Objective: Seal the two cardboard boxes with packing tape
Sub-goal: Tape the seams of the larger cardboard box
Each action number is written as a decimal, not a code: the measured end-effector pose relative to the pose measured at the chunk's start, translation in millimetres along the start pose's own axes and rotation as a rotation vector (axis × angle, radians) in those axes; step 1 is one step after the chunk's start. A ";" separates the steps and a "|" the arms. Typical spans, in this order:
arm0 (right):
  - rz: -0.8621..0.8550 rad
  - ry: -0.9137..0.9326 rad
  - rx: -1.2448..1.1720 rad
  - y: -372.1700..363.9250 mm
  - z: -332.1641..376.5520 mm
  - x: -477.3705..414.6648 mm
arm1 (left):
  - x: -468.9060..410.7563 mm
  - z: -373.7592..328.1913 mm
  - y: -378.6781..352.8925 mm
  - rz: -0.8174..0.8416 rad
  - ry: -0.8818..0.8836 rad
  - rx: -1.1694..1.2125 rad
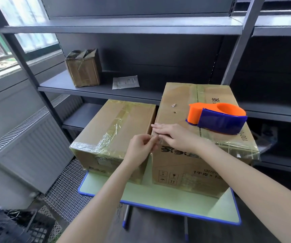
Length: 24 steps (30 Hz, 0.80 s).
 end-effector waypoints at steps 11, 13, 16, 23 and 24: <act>-0.057 0.051 0.072 -8.5 -5.0 -0.2 | 0.0 5.1 1.3 -0.273 -0.344 -0.564; -0.061 0.061 0.090 -9.5 -3.7 0.2 | 0.5 5.7 -1.6 -0.275 -0.411 -0.603; -0.059 0.063 0.110 -7.1 -2.1 1.3 | 2.1 6.2 0.5 -0.289 -0.444 -0.663; -0.011 0.042 0.371 5.0 -19.5 22.7 | 4.2 -13.7 -7.7 -0.274 -0.562 -0.614; -0.008 0.058 0.411 8.2 -22.6 27.0 | 3.7 -16.8 -12.7 -0.233 -0.596 -0.621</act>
Point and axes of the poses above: each hand's wrist, its own x-axis away from the middle knuckle, its own y-axis out of the back of the hand, z = x × y, the point moved 3 cm from there along -x, towards the middle knuckle, and after that the axes turned 2 degrees about -z, right-handed, at the moved point
